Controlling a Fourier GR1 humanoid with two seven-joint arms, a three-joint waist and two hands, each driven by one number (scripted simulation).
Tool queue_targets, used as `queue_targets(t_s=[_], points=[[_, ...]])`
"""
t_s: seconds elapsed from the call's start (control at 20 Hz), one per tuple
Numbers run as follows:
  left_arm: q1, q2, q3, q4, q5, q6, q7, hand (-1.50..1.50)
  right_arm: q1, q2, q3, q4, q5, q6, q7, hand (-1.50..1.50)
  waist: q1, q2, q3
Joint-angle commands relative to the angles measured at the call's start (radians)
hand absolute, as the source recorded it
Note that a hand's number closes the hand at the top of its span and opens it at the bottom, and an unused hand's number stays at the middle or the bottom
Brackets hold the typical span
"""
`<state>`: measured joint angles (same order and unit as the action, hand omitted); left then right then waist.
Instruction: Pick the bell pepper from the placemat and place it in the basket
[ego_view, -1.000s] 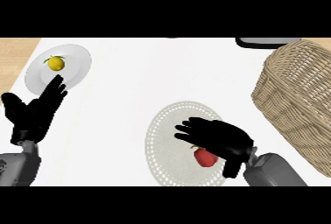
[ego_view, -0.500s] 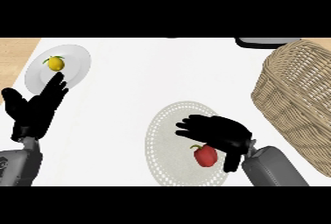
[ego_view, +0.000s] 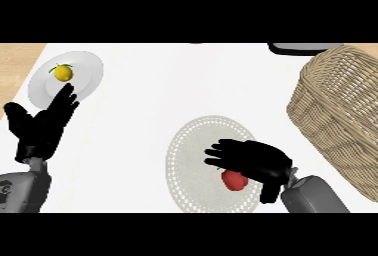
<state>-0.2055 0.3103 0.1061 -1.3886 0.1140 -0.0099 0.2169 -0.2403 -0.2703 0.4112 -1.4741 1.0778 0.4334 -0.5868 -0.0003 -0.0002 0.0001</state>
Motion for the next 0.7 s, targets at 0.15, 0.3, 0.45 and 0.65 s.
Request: queue_targets(t_s=[0.15,0.3,0.45,0.65], points=[[0.039,-0.007,-0.001,-0.116,-0.015,-0.005,0.085,0.0,0.089,0.004,0.026,0.014,0.109,-0.117,-0.003,-1.5,0.002,-0.001,0.0],[0.022,-0.046,0.003,0.017,-0.056,-0.005,-0.037,0.0,0.05,0.036,0.007,0.04,0.131,-0.113,-0.004,-1.5,0.0,0.0,0.0],[-0.024,0.009,0.056,-0.006,0.009,-0.06,0.031,0.0,-0.021,0.049,0.007,0.194,0.178,-0.205,-0.051,1.5,0.005,0.001,0.0],[-0.028,-0.029,0.04,0.024,-0.033,-0.031,0.005,0.0,0.014,0.04,0.043,0.172,0.251,-0.238,-0.061,1.5,0.001,0.0,0.0]])
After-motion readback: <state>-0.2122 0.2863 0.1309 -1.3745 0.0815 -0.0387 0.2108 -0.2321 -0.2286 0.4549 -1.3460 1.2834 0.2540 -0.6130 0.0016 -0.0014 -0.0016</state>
